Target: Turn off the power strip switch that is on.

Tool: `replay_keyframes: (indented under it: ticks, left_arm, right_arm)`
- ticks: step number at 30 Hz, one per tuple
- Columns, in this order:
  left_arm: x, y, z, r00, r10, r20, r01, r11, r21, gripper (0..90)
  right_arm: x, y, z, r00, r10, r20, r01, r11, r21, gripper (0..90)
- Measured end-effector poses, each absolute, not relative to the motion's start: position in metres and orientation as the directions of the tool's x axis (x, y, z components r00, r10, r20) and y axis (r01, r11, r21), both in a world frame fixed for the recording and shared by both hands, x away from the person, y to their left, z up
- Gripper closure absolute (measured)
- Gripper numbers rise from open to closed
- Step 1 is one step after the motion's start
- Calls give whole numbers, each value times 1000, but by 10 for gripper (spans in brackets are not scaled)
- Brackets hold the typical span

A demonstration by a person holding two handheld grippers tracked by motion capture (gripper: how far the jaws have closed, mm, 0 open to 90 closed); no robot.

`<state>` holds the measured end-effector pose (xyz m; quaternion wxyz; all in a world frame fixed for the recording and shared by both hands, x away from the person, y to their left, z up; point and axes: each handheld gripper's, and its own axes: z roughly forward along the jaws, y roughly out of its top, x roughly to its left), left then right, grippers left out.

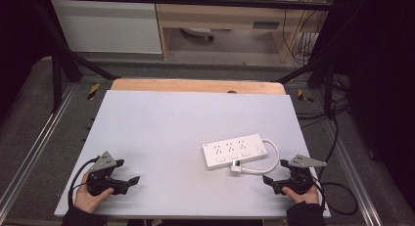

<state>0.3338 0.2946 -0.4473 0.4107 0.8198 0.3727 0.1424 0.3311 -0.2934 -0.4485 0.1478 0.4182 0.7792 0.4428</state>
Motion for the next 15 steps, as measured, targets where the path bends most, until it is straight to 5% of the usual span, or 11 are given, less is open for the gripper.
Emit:
replay_keyframes:
  ticks: [15]
  left_arm:
    - [333, 295, -446, 679, 731, -70, 492, -381, 783, 90]
  right_arm:
    - [331, -287, -444, -612, 779, 136, 515, 263, 816, 14]
